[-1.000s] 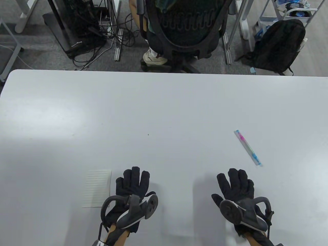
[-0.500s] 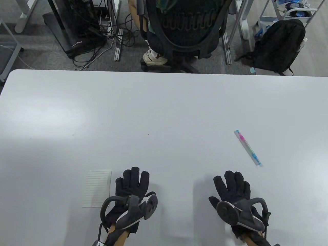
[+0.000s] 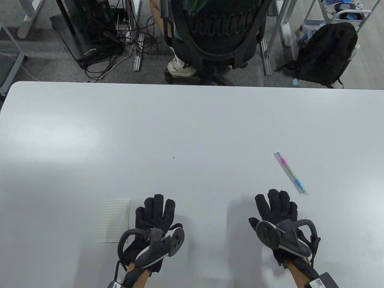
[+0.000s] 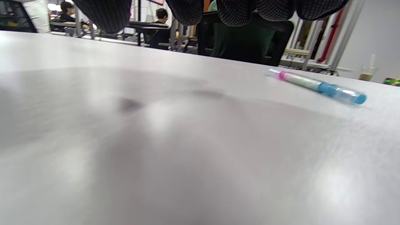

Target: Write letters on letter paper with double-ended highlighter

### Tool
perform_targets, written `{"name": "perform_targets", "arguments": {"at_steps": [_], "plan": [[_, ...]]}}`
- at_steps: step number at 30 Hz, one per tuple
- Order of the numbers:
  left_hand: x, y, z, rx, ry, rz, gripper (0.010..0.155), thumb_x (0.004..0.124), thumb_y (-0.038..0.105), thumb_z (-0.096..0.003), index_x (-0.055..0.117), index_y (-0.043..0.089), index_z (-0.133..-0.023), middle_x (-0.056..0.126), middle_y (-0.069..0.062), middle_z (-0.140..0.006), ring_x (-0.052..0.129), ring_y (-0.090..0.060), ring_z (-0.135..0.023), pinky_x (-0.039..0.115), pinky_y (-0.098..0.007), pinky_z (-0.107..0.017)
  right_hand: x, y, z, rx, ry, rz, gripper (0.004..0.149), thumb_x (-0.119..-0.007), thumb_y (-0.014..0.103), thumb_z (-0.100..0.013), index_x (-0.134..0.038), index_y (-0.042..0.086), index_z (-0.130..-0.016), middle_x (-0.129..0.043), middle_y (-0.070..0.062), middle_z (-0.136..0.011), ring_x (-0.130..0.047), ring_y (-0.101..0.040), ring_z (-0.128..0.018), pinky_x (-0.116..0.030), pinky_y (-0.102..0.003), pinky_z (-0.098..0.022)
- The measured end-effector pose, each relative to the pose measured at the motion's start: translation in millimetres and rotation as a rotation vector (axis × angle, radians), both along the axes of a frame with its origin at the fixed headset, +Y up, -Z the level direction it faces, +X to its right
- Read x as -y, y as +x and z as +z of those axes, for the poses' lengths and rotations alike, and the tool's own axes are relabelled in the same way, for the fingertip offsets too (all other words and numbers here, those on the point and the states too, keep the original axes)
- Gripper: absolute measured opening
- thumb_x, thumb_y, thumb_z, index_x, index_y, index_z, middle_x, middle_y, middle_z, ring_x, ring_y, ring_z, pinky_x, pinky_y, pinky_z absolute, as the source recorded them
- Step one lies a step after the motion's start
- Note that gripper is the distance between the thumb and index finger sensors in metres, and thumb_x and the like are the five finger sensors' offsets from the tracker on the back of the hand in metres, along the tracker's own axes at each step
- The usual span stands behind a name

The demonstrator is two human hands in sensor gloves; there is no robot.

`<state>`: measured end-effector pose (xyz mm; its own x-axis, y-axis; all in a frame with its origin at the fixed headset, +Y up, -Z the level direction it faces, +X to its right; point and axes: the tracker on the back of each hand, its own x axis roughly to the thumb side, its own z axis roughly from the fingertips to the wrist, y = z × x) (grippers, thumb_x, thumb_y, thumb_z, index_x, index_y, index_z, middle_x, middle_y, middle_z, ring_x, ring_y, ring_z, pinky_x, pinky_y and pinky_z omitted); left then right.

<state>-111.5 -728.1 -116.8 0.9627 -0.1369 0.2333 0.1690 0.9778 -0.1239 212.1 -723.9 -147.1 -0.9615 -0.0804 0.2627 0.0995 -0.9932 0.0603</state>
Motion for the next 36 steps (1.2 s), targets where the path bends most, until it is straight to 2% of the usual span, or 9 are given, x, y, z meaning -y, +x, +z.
{"name": "perform_targets", "arguments": {"at_steps": [8, 13, 16, 21, 24, 29, 36], "plan": [[-1.0, 0.4, 1.0, 0.002, 0.018, -0.004, 0.076, 0.051, 0.058, -0.0593, 0.036, 0.016, -0.121, 0.029, -0.025, -0.125, 0.041, -0.052, -0.113, 0.047, -0.068, -0.078, -3.7, 49.0, -57.4, 0.210, -0.036, 0.038, 0.075, -0.058, 0.044, -0.059, -0.032, 0.003, -0.115, -0.036, -0.043, -0.112, -0.037, -0.071, -0.096, -0.045, -0.079, -0.064], [-0.8, 0.9, 1.1, 0.005, 0.019, -0.007, 0.076, 0.051, 0.057, -0.0594, 0.036, 0.016, -0.121, 0.029, -0.024, -0.125, 0.041, -0.052, -0.113, 0.047, -0.068, -0.079, -0.6, 75.6, -82.9, 0.332, -0.052, 0.037, 0.072, -0.060, 0.039, -0.059, -0.036, 0.000, -0.114, -0.042, -0.043, -0.111, -0.045, -0.070, -0.095, -0.047, -0.078, -0.064], [-0.6, 0.7, 1.0, 0.004, 0.020, -0.007, 0.075, 0.051, 0.057, -0.0595, 0.036, 0.016, -0.121, 0.028, -0.024, -0.125, 0.041, -0.052, -0.113, 0.047, -0.068, -0.078, 6.0, 81.7, -89.7, 0.369, -0.103, 0.067, 0.071, -0.061, 0.039, -0.059, -0.038, 0.000, -0.114, -0.044, -0.043, -0.110, -0.048, -0.069, -0.094, -0.048, -0.078, -0.064], [1.9, 1.1, 0.9, 0.003, 0.009, -0.014, 0.075, 0.051, 0.057, -0.0594, 0.036, 0.016, -0.121, 0.029, -0.025, -0.125, 0.041, -0.052, -0.113, 0.047, -0.068, -0.078, 17.2, 86.3, -96.3, 0.424, -0.114, 0.094, 0.070, -0.062, 0.037, -0.059, -0.042, -0.002, -0.113, -0.049, -0.044, -0.107, -0.056, -0.068, -0.090, -0.051, -0.076, -0.063], [2.5, 1.5, 0.3, 0.004, 0.000, -0.012, 0.075, 0.051, 0.057, -0.0595, 0.036, 0.016, -0.121, 0.029, -0.024, -0.125, 0.041, -0.052, -0.113, 0.047, -0.068, -0.078, 22.3, 88.3, -99.8, 0.443, -0.147, 0.084, 0.067, -0.061, 0.035, -0.059, -0.045, -0.004, -0.112, -0.055, -0.042, -0.104, -0.066, -0.062, -0.084, -0.058, -0.072, -0.062], [2.6, 1.7, -1.1, 0.003, -0.010, -0.010, 0.075, 0.051, 0.057, -0.0596, 0.036, 0.016, -0.121, 0.029, -0.024, -0.125, 0.041, -0.051, -0.113, 0.047, -0.068, -0.079, 19.6, 86.8, -102.5, 0.441, -0.118, 0.114, 0.062, -0.064, 0.034, -0.059, -0.056, -0.003, -0.108, -0.065, -0.038, -0.098, -0.075, -0.055, -0.076, -0.067, -0.065, -0.058], [1.8, 1.2, -1.4, 0.000, -0.018, -0.008, 0.075, 0.051, 0.057, -0.0596, 0.037, 0.016, -0.121, 0.029, -0.024, -0.125, 0.041, -0.051, -0.113, 0.048, -0.068, -0.079, 16.3, 82.4, -105.5, 0.430, -0.069, 0.192, 0.051, -0.068, 0.032, -0.057, -0.070, -0.002, -0.096, -0.082, -0.029, -0.081, -0.089, -0.042, -0.061, -0.079, -0.056, -0.048]]}}
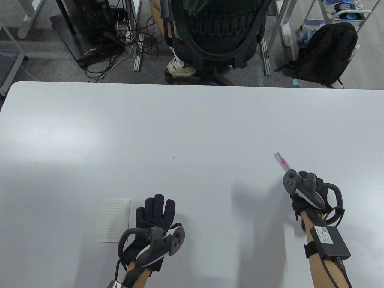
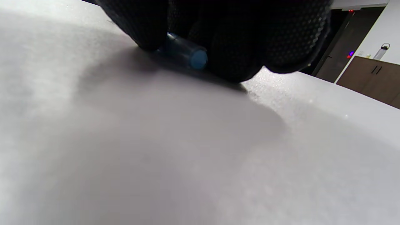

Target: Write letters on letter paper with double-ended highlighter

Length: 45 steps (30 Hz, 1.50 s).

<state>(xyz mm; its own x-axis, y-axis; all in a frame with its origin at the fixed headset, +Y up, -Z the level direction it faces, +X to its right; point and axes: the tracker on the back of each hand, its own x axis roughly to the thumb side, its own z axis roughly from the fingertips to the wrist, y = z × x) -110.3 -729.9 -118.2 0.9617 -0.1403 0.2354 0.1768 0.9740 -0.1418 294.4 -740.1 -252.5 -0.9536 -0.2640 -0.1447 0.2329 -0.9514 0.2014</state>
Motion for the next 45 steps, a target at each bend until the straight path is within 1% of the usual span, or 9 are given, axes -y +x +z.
{"name": "perform_targets", "arguments": {"at_steps": [6, 8, 15, 21, 27, 32, 38, 42, 45], "plan": [[0.1, -0.3, -0.6, -0.003, -0.005, 0.006, 0.074, 0.051, 0.057, -0.0596, 0.037, 0.016, -0.121, 0.029, -0.024, -0.125, 0.042, -0.051, -0.113, 0.048, -0.068, -0.079, -0.1, 1.5, 0.8, -0.004, 0.013, -0.019, 0.052, -0.071, 0.034, -0.056, -0.074, -0.004, -0.092, -0.085, -0.029, -0.078, -0.091, -0.043, -0.060, -0.080, -0.058, -0.048], [-0.5, -0.2, -0.6, -0.005, -0.007, 0.008, 0.074, 0.051, 0.057, -0.0596, 0.037, 0.016, -0.121, 0.029, -0.024, -0.125, 0.042, -0.051, -0.113, 0.048, -0.068, -0.079, -2.0, 3.9, 2.5, 0.008, 0.031, -0.060, 0.052, -0.073, 0.035, -0.055, -0.076, -0.003, -0.090, -0.086, -0.028, -0.077, -0.091, -0.043, -0.060, -0.080, -0.059, -0.047], [-1.3, 1.0, -0.8, 0.004, -0.004, 0.017, 0.075, 0.051, 0.057, -0.0598, 0.036, 0.016, -0.121, 0.029, -0.024, -0.125, 0.042, -0.051, -0.113, 0.048, -0.067, -0.079, -22.1, -7.0, 17.5, -0.063, 0.066, -0.087, 0.050, -0.072, 0.035, -0.056, -0.075, -0.001, -0.091, -0.085, -0.026, -0.080, -0.091, -0.044, -0.063, -0.079, -0.060, -0.049], [-0.8, 3.9, -0.1, 0.017, -0.010, 0.030, 0.075, 0.050, 0.057, -0.0598, 0.033, 0.016, -0.121, 0.029, -0.024, -0.125, 0.042, -0.051, -0.114, 0.048, -0.067, -0.079, -41.4, -46.4, 40.5, -0.223, 0.122, -0.113, 0.050, -0.073, 0.036, -0.056, -0.075, 0.001, -0.092, -0.085, -0.025, -0.083, -0.090, -0.045, -0.066, -0.079, -0.060, -0.051], [-3.3, 6.0, 1.5, 0.021, -0.002, 0.053, 0.078, 0.050, 0.057, -0.0598, 0.028, 0.015, -0.121, 0.028, -0.024, -0.125, 0.042, -0.050, -0.114, 0.048, -0.067, -0.079, -51.3, -95.3, 66.7, -0.402, 0.149, -0.161, 0.050, -0.074, 0.037, -0.055, -0.076, 0.002, -0.091, -0.085, -0.024, -0.084, -0.090, -0.044, -0.067, -0.078, -0.061, -0.052], [-4.6, 8.6, 2.7, 0.034, -0.001, 0.067, 0.081, 0.049, 0.057, -0.0600, 0.014, 0.016, -0.120, 0.028, -0.022, -0.125, 0.043, -0.049, -0.114, 0.048, -0.067, -0.079, -50.9, -135.7, 88.9, -0.530, 0.133, -0.192, 0.050, -0.075, 0.038, -0.054, -0.076, 0.004, -0.091, -0.086, -0.023, -0.084, -0.090, -0.044, -0.068, -0.078, -0.061, -0.053], [-5.7, 14.6, 4.9, 0.061, 0.031, 0.072, 0.085, 0.051, 0.058, -0.0595, 0.003, 0.017, -0.116, 0.025, -0.021, -0.125, 0.043, -0.048, -0.114, 0.050, -0.066, -0.080, -47.9, -173.9, 113.0, -0.647, 0.127, -0.192, 0.050, -0.077, 0.038, -0.053, -0.077, 0.004, -0.090, -0.086, -0.022, -0.084, -0.090, -0.043, -0.069, -0.078, -0.061, -0.053], [-7.0, 19.0, 6.4, 0.072, 0.041, 0.066, 0.091, 0.057, 0.059, -0.0574, 0.002, 0.015, -0.116, 0.026, -0.021, -0.125, 0.047, -0.046, -0.114, 0.052, -0.065, -0.079, -44.3, -192.2, 124.9, -0.705, 0.088, -0.187, 0.050, -0.077, 0.038, -0.053, -0.077, 0.005, -0.090, -0.086, -0.021, -0.084, -0.090, -0.043, -0.069, -0.078, -0.061, -0.054], [-6.0, 21.6, 6.7, 0.086, 0.033, 0.057, 0.090, 0.058, 0.059, -0.0568, 0.005, 0.017, -0.116, 0.029, -0.020, -0.125, 0.052, -0.044, -0.114, 0.055, -0.064, -0.079, -40.7, -200.4, 129.6, -0.730, 0.071, -0.198, 0.050, -0.077, 0.039, -0.053, -0.077, 0.006, -0.090, -0.086, -0.021, -0.084, -0.090, -0.043, -0.070, -0.077, -0.061, -0.054]]}}
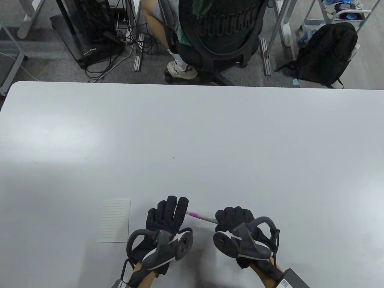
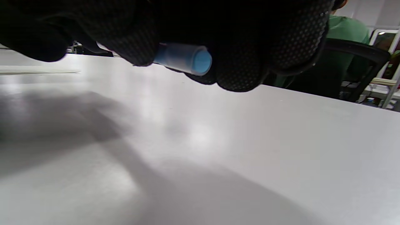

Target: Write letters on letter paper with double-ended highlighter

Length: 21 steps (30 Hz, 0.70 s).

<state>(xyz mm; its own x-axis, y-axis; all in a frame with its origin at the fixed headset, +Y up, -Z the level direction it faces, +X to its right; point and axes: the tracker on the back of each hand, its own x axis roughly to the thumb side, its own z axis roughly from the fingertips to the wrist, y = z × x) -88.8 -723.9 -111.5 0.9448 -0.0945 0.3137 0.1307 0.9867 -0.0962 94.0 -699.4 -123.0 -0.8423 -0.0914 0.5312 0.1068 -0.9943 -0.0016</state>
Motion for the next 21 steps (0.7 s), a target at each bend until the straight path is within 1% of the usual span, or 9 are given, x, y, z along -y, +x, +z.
{"name": "perform_targets", "arguments": {"at_steps": [4, 7, 10, 14, 16, 21], "plan": [[2.2, 2.6, 1.7, 0.018, 0.003, -0.026, 0.085, 0.058, 0.059, -0.0567, 0.010, 0.023, -0.117, 0.036, -0.016, -0.125, 0.060, -0.039, -0.112, 0.058, -0.061, -0.079, 3.8, -8.6, 8.4, -0.035, 0.009, 0.002, 0.050, -0.077, 0.039, -0.052, -0.077, 0.006, -0.090, -0.086, -0.020, -0.084, -0.090, -0.042, -0.070, -0.077, -0.061, -0.055], [2.5, 4.3, 3.4, 0.026, 0.015, -0.042, 0.075, 0.054, 0.056, -0.0579, 0.019, 0.029, -0.118, 0.044, -0.012, -0.124, 0.067, -0.033, -0.109, 0.062, -0.058, -0.079, 3.6, -15.0, 13.4, -0.066, 0.024, 0.020, 0.050, -0.077, 0.039, -0.052, -0.077, 0.007, -0.090, -0.086, -0.020, -0.084, -0.090, -0.042, -0.070, -0.078, -0.060, -0.055], [2.7, 6.0, 5.1, 0.039, 0.024, -0.063, 0.067, 0.052, 0.053, -0.0586, 0.027, 0.033, -0.117, 0.057, -0.007, -0.118, 0.075, -0.025, -0.101, 0.065, -0.055, -0.078, 3.5, -17.9, 15.6, -0.089, 0.049, 0.013, 0.050, -0.077, 0.040, -0.052, -0.078, 0.007, -0.090, -0.087, -0.019, -0.084, -0.090, -0.041, -0.070, -0.078, -0.060, -0.055], [3.3, 7.9, 8.9, 0.061, 0.053, -0.108, 0.055, 0.050, 0.049, -0.0585, 0.047, 0.037, -0.112, 0.072, -0.001, -0.107, 0.084, -0.021, -0.090, 0.069, -0.052, -0.076, 2.5, -18.3, 15.6, -0.109, 0.080, 0.006, 0.050, -0.077, 0.040, -0.052, -0.078, 0.007, -0.090, -0.087, -0.019, -0.084, -0.090, -0.041, -0.070, -0.078, -0.060, -0.055], [2.6, 9.1, 9.9, 0.068, 0.067, -0.120, 0.054, 0.051, 0.047, -0.0575, 0.052, 0.037, -0.110, 0.075, 0.000, -0.103, 0.086, -0.019, -0.086, 0.070, -0.051, -0.075, 2.2, -18.1, 16.0, -0.118, 0.095, 0.017, 0.050, -0.077, 0.040, -0.052, -0.077, 0.008, -0.090, -0.087, -0.019, -0.084, -0.091, -0.041, -0.070, -0.078, -0.060, -0.055], [-0.8, 11.3, 11.2, 0.079, 0.105, -0.129, 0.052, 0.053, 0.045, -0.0560, 0.056, 0.035, -0.107, 0.079, 0.003, -0.097, 0.089, -0.017, -0.080, 0.073, -0.049, -0.074, -0.3, -15.1, 16.5, -0.112, 0.131, 0.014, 0.051, -0.076, 0.041, -0.052, -0.076, 0.009, -0.091, -0.086, -0.018, -0.085, -0.090, -0.040, -0.071, -0.078, -0.059, -0.055]]}}
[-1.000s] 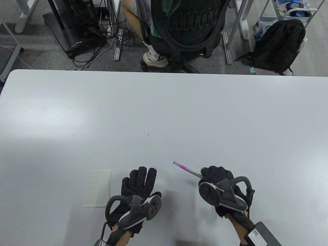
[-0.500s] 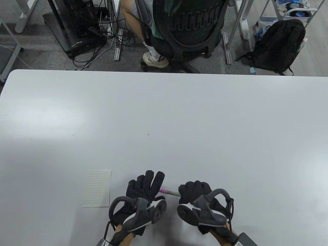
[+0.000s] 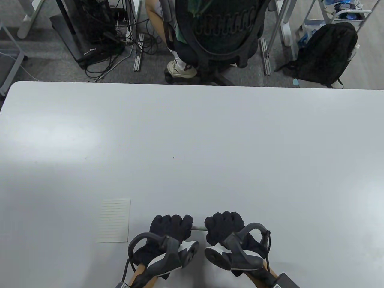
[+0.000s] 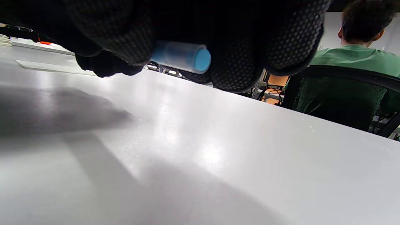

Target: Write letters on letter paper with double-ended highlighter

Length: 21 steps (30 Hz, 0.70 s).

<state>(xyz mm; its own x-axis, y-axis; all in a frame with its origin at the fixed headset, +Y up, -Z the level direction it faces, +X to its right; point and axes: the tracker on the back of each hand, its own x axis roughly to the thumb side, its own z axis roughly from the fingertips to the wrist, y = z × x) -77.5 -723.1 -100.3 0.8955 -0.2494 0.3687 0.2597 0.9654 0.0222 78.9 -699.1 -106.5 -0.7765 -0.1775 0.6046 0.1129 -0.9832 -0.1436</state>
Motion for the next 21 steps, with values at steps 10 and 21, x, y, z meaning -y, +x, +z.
{"name": "perform_targets", "arguments": {"at_steps": [10, 21], "plan": [[-10.0, -5.9, 2.1, -0.012, 0.041, 0.056, 0.052, 0.053, 0.045, -0.0564, 0.058, 0.033, -0.107, 0.080, 0.003, -0.096, 0.089, -0.017, -0.079, 0.073, -0.049, -0.073, -6.0, 20.1, 2.8, 0.108, -0.035, -0.045, 0.060, -0.069, 0.043, -0.054, -0.064, 0.009, -0.104, -0.076, -0.025, -0.097, -0.083, -0.046, -0.081, -0.071, -0.064, -0.061], [-12.2, -8.3, 6.6, 0.016, 0.037, 0.070, 0.051, 0.054, 0.042, -0.0537, 0.068, 0.027, -0.101, 0.085, 0.006, -0.092, 0.092, -0.015, -0.077, 0.075, -0.049, -0.073, -5.3, 27.5, 2.5, 0.068, -0.075, -0.132, 0.047, -0.066, 0.035, -0.054, -0.081, 0.014, -0.093, -0.091, -0.015, -0.083, -0.094, -0.037, -0.070, -0.074, -0.062, -0.059]]}}
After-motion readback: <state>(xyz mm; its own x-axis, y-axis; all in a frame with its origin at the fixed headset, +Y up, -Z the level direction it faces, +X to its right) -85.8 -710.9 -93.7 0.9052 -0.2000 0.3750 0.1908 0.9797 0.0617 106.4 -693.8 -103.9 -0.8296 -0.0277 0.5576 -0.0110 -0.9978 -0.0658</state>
